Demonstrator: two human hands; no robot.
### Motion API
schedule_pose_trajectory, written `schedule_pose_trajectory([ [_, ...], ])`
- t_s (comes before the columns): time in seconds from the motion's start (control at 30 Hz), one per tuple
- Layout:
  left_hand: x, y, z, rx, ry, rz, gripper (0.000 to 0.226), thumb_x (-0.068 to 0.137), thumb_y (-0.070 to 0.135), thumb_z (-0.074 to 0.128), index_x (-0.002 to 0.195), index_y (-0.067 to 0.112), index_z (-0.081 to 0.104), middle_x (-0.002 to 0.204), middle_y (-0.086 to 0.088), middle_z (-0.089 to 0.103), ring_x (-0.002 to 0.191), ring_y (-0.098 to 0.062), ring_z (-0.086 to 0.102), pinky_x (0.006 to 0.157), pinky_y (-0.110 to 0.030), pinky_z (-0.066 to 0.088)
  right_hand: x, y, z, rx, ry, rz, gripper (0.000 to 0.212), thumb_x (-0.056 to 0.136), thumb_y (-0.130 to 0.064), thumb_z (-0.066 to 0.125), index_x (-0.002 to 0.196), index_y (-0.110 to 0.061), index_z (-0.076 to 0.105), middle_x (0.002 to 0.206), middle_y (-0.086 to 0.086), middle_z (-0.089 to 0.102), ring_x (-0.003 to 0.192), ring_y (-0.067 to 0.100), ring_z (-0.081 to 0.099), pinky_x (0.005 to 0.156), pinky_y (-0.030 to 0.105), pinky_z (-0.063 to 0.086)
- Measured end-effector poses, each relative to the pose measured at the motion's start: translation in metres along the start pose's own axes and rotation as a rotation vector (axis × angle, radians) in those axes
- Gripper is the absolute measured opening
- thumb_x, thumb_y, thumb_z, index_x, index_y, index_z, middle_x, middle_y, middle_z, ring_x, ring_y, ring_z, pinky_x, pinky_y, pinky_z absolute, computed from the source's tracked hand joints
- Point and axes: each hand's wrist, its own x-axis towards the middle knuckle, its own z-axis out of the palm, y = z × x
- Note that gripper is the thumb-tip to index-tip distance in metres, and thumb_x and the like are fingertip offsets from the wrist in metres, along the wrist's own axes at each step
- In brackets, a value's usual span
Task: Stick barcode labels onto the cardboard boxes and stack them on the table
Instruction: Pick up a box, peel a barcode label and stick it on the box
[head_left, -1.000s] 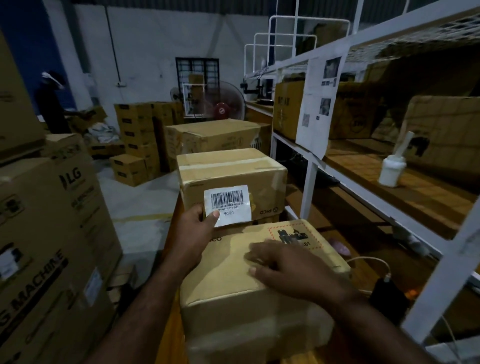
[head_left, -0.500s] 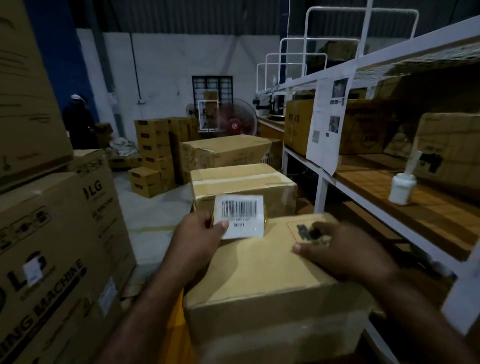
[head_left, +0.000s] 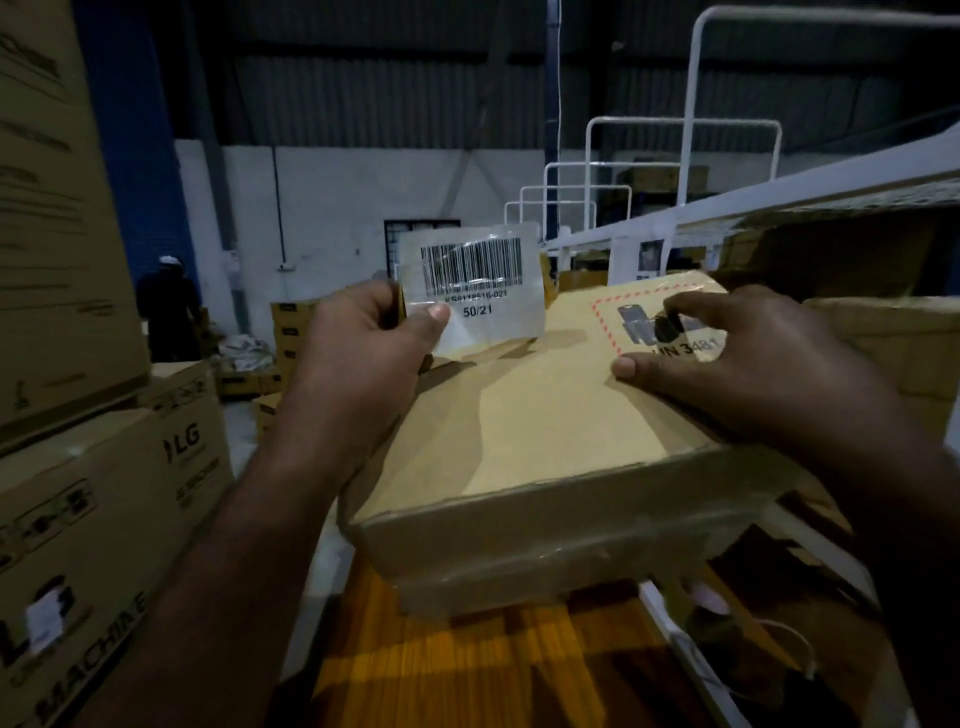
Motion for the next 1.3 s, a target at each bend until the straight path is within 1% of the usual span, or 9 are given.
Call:
schedule_pose_trajectory([
  [0.07, 0.005, 0.014, -0.004, 0.0, 0.013, 0.045, 0.014, 0.094, 0.028, 0.061, 0.089, 0.016, 0.067, 0.088, -0.013, 0.07, 0.085, -0.03, 0.069, 0.079, -0.052, 0.059, 0.003, -0.003, -0.013, 0.015, 0.056, -0.014, 0.094, 0.06, -0.083, 0.061, 0.141, -0.039, 0.045, 0.153, 0.006, 0.038, 0.132, 0.036, 0.042, 0.097, 0.049, 0.046],
  [0.17, 0.014, 0.031, -0.008, 0.004, 0.028, 0.142, 0.011, 0.094, 0.027, 0.062, 0.086, 0.02, 0.066, 0.082, -0.006, 0.068, 0.078, -0.02, 0.067, 0.069, -0.038, 0.059, 0.011, -0.009, -0.026, 0.031, 0.109, -0.031, 0.095, 0.061, -0.08, 0.062, 0.143, -0.036, 0.043, 0.152, 0.008, 0.039, 0.131, 0.035, 0.043, 0.095, 0.048, 0.045],
  [0.27, 0.028, 0.038, -0.008, 0.042, 0.053, 0.218, 0.008, 0.093, 0.027, 0.064, 0.086, 0.024, 0.065, 0.083, -0.006, 0.067, 0.078, -0.019, 0.067, 0.071, -0.039, 0.059, 0.022, -0.013, -0.033, 0.094, 0.149, -0.048, 0.098, 0.06, -0.076, 0.065, 0.145, -0.036, 0.039, 0.153, 0.009, 0.037, 0.133, 0.035, 0.04, 0.099, 0.051, 0.042],
  [0.47, 0.056, 0.027, -0.009, 0.008, 0.061, 0.352, 0.029, 0.09, 0.016, 0.067, 0.096, 0.041, 0.053, 0.094, 0.009, 0.067, 0.088, -0.004, 0.069, 0.076, -0.028, 0.061, 0.051, -0.01, -0.015, 0.306, 0.224, -0.123, 0.097, 0.07, -0.044, 0.082, 0.15, -0.037, 0.027, 0.151, 0.008, 0.03, 0.131, 0.032, 0.039, 0.095, 0.05, 0.045],
  [0.63, 0.072, 0.003, -0.009, -0.039, 0.156, 0.412, 0.029, 0.089, 0.013, 0.069, 0.109, 0.03, 0.056, 0.094, 0.012, 0.067, 0.087, 0.004, 0.068, 0.072, -0.021, 0.059, 0.073, -0.005, 0.022, 0.44, 0.246, -0.201, 0.09, 0.076, -0.027, 0.081, 0.149, -0.037, 0.029, 0.147, 0.005, 0.029, 0.118, 0.016, 0.039, 0.07, 0.018, 0.041],
  [0.73, 0.082, -0.018, -0.007, -0.061, 0.188, 0.407, 0.029, 0.089, 0.014, 0.069, 0.115, 0.022, 0.058, 0.097, 0.01, 0.068, 0.092, 0.001, 0.069, 0.074, -0.021, 0.059, 0.086, -0.004, 0.051, 0.501, 0.265, -0.206, 0.087, 0.077, -0.02, 0.08, 0.148, -0.037, 0.031, 0.149, 0.004, 0.025, 0.122, 0.021, 0.045, 0.079, 0.032, 0.055],
  [0.87, 0.094, -0.051, -0.004, -0.03, 0.204, 0.388, 0.032, 0.088, 0.011, 0.07, 0.119, 0.011, 0.06, 0.098, 0.01, 0.069, 0.093, -0.001, 0.07, 0.074, -0.019, 0.059, 0.106, 0.001, 0.094, 0.508, 0.226, -0.205, 0.092, 0.078, -0.015, 0.079, 0.145, -0.047, 0.023, 0.15, -0.002, 0.017, 0.13, 0.027, 0.042, 0.087, 0.049, 0.058],
  [1.1, 0.104, -0.126, 0.003, 0.194, 0.056, 0.215, 0.039, 0.087, 0.013, 0.072, 0.124, 0.015, 0.06, 0.11, -0.001, 0.069, 0.098, -0.012, 0.069, 0.071, -0.017, 0.058, 0.12, 0.009, 0.16, 0.38, 0.164, -0.229, 0.095, 0.077, -0.011, 0.079, 0.144, -0.044, 0.02, 0.154, 0.005, 0.008, 0.139, 0.032, 0.031, 0.096, 0.054, 0.052],
  [1.3, 0.1, -0.154, 0.012, 0.344, -0.016, 0.175, 0.026, 0.088, 0.014, 0.072, 0.113, 0.018, 0.066, 0.097, 0.009, 0.067, 0.086, -0.002, 0.065, 0.061, -0.004, 0.049, 0.104, 0.023, 0.213, 0.395, 0.104, -0.12, 0.069, 0.078, -0.02, 0.08, 0.133, -0.028, 0.039, 0.151, 0.0, 0.011, 0.132, 0.029, 0.043, 0.101, 0.046, 0.049],
])
